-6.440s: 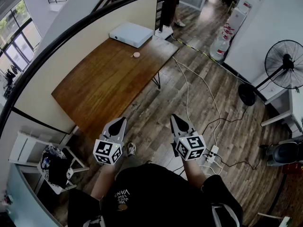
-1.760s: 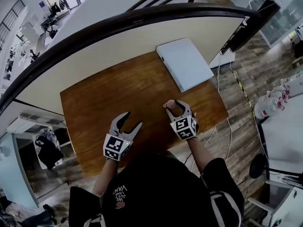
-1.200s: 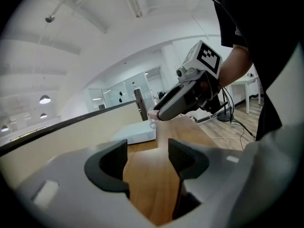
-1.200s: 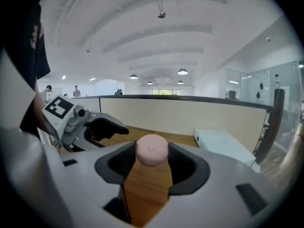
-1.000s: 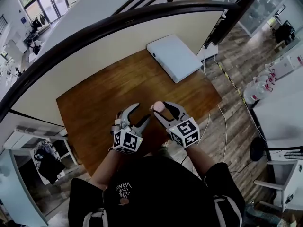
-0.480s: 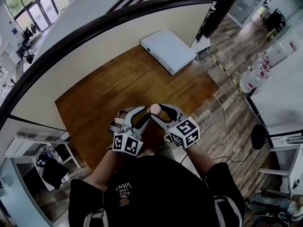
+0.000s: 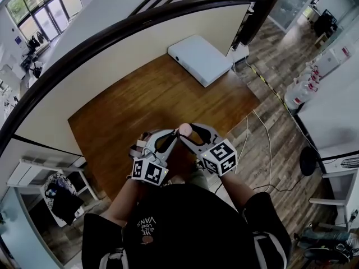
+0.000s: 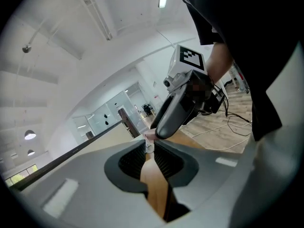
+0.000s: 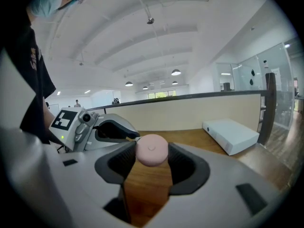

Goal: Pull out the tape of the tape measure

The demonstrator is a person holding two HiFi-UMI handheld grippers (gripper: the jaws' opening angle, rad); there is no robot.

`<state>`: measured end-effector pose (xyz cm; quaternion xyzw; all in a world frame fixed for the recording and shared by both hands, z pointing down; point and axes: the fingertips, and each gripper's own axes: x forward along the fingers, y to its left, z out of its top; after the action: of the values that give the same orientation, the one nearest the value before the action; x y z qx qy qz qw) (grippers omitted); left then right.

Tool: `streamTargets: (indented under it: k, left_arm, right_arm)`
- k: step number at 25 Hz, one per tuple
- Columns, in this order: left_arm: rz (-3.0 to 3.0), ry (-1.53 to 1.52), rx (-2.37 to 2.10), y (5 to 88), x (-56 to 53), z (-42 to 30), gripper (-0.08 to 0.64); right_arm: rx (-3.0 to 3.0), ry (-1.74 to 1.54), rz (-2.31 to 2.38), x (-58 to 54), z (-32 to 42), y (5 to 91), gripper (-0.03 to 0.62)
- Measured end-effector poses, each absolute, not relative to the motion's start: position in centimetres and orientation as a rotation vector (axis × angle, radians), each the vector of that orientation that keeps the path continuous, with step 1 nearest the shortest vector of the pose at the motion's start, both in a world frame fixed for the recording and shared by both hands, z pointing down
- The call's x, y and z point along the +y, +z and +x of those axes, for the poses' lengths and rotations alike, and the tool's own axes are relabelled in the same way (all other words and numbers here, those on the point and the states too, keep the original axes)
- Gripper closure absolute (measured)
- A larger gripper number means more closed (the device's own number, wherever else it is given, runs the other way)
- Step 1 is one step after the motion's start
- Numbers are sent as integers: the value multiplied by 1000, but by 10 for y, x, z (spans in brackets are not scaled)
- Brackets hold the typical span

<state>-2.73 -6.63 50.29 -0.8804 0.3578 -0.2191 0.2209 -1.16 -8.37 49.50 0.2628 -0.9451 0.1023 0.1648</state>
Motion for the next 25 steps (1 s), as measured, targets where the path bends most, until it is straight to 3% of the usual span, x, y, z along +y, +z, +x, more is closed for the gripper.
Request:
streamTargets:
  k: [14,25]
  left_arm:
    - [-2594,-523,988,509,-55,-40,501]
    - [-2993,-195,1023,496,-57,-65,502]
  right_arm:
    - [-2598,200,902,-86,3,506,373]
    - [-2510,172,993,-100,15,519,373]
